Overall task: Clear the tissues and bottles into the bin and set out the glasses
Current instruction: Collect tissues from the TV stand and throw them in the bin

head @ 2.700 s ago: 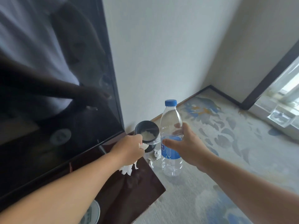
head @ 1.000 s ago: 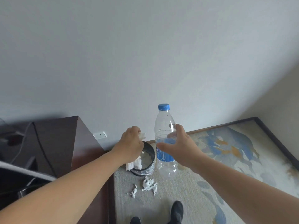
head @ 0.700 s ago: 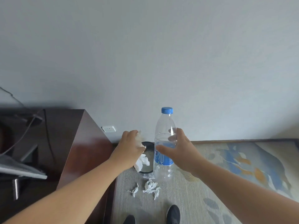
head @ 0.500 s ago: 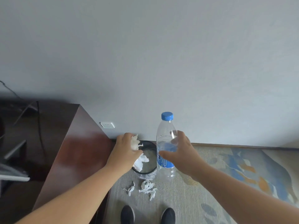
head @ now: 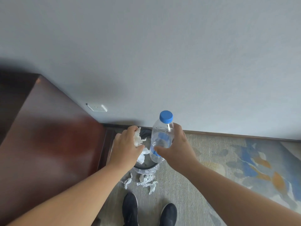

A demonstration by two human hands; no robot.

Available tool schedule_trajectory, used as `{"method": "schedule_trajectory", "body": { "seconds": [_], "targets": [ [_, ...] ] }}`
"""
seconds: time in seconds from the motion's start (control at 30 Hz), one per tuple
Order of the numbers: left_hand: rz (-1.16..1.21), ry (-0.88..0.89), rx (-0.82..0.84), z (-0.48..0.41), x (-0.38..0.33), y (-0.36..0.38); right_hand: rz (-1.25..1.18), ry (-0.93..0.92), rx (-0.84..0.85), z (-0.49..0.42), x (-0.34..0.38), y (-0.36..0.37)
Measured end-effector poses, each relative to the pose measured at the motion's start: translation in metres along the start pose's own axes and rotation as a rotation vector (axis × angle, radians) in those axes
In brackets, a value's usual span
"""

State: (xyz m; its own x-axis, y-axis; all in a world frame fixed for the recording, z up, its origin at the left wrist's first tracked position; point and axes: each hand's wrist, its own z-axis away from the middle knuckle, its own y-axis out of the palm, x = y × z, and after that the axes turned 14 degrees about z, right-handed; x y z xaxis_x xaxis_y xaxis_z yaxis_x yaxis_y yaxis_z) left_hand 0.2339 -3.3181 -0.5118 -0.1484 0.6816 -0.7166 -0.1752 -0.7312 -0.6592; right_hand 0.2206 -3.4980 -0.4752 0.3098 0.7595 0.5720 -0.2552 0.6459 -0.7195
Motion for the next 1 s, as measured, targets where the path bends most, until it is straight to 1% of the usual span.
{"method": "schedule_trajectory", "body": {
  "seconds": [0.2,0.4,0.53,0.6,0.73,0.87,1.0],
  "targets": [
    [0.049,-0.078,0.014,-0.029,0.059,0.047,0.040,0.026,0.060,-0.048,-0.037,0.065],
    [-0.031,-0.085,0.035,-0.050,0.108,0.086,0.067,0.052,0.095,-0.086,-0.072,0.121],
    [-0.088,-0.078,0.097,-0.052,0.125,0.100,0.059,0.089,0.149,-0.101,-0.087,0.142],
    [-0.127,-0.062,0.106,-0.048,0.129,0.100,0.073,0.123,0.184,-0.099,-0.092,0.144],
    [-0.152,-0.101,0.103,-0.041,0.124,0.086,0.088,0.169,0.181,-0.087,-0.097,0.131],
    [-0.180,-0.106,0.087,-0.033,0.101,0.067,0.088,0.157,0.161,-0.073,-0.089,0.103],
    [-0.155,-0.125,0.095,-0.012,0.071,0.048,0.110,0.127,0.152,-0.050,-0.073,0.072]
  ]
}}
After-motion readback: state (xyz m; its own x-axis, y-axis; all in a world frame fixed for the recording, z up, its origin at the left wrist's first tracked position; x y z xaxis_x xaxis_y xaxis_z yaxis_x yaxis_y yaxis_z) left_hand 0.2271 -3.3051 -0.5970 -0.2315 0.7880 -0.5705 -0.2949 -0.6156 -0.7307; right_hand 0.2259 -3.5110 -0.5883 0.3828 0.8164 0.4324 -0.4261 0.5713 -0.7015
